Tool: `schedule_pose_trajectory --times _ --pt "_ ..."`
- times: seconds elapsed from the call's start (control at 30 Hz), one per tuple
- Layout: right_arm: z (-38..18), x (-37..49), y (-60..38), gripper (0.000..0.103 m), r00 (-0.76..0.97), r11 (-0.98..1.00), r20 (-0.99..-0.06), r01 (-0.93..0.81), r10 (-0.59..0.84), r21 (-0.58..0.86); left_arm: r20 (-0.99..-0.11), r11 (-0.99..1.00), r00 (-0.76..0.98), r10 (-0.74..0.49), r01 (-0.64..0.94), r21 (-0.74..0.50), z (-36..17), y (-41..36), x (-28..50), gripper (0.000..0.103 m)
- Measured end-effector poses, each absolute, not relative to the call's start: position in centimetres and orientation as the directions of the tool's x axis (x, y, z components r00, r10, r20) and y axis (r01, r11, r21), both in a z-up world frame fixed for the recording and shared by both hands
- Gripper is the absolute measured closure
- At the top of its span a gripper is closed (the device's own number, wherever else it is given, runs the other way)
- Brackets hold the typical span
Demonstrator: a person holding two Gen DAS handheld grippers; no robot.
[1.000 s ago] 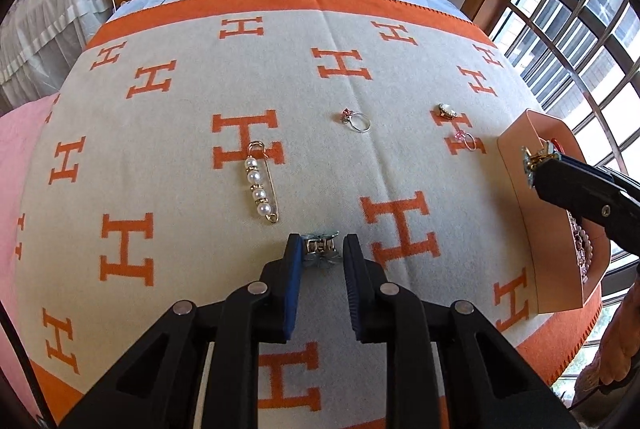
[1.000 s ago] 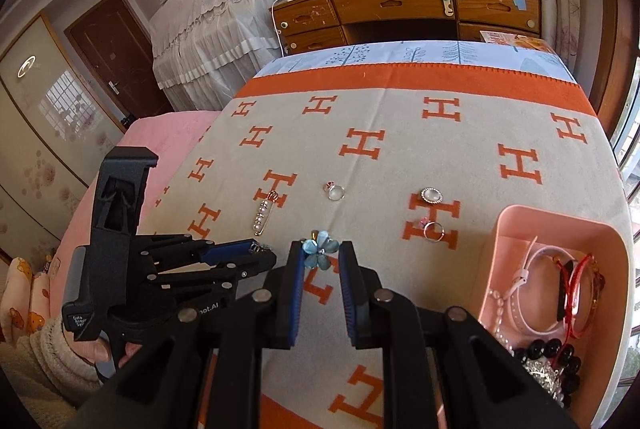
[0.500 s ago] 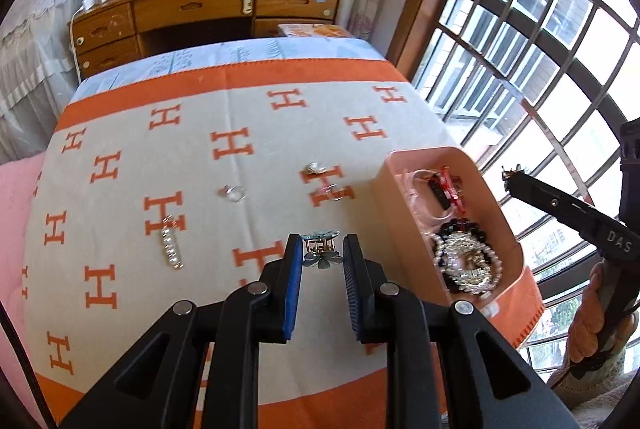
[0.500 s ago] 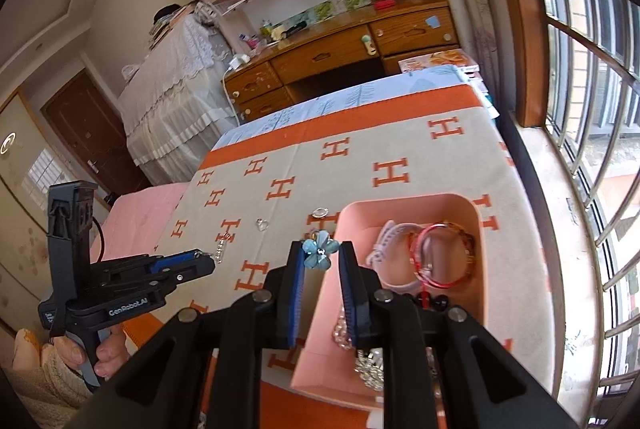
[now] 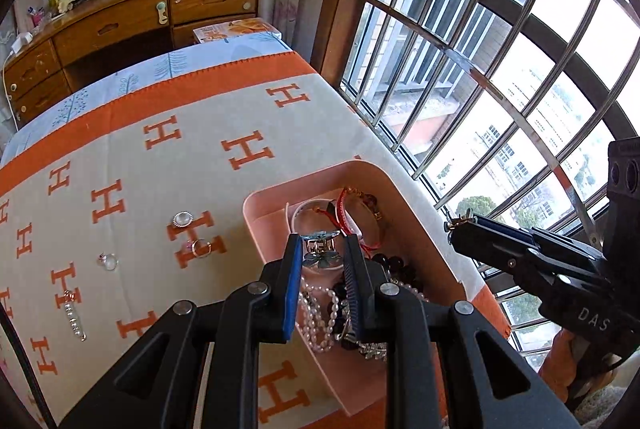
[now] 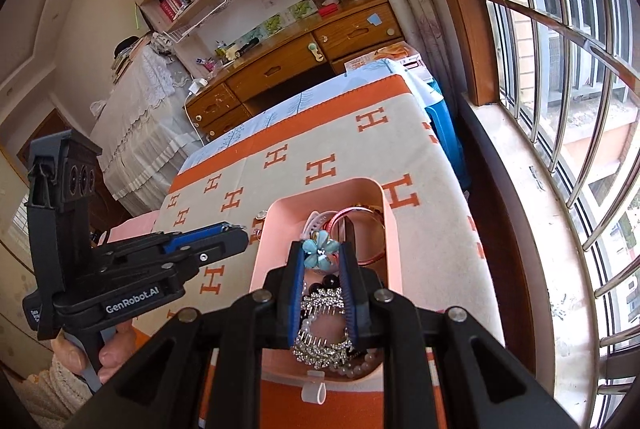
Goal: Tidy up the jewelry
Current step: 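Carry both brooches into the pink box with both tools, then open both tools in the pink box and lift them away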
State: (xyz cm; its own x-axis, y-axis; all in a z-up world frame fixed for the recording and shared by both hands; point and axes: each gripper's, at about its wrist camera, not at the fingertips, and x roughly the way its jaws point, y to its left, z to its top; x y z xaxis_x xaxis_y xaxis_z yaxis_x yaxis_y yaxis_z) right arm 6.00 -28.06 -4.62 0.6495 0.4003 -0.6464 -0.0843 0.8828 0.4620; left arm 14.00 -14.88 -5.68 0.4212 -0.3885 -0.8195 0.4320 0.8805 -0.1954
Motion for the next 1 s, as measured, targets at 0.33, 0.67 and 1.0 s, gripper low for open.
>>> schedule_pose_trajectory --times 0.33,0.67,1.0 --pt "-5.0 7.7 -27.9 0.086 0.636 0.873 -0.640 -0.117 0.432 0.473 -0.845 0.884 0.385 -0.370 0.425 -0.193 -7.5 -16.6 17.0 0.072" --pt "-6.1 10.6 -25.3 0.086 0.578 0.869 -0.671 -0.150 0.465 0.472 -0.823 0.936 0.477 -0.308 0.309 -0.170 -5.7 -11.4 17.3 0.058" --pt "-7.5 12.8 -24.0 0.085 0.492 0.865 -0.734 -0.085 0.468 0.494 -0.804 0.972 0.550 -0.226 0.176 -0.153 -4.8 -3.9 15.7 0.053"
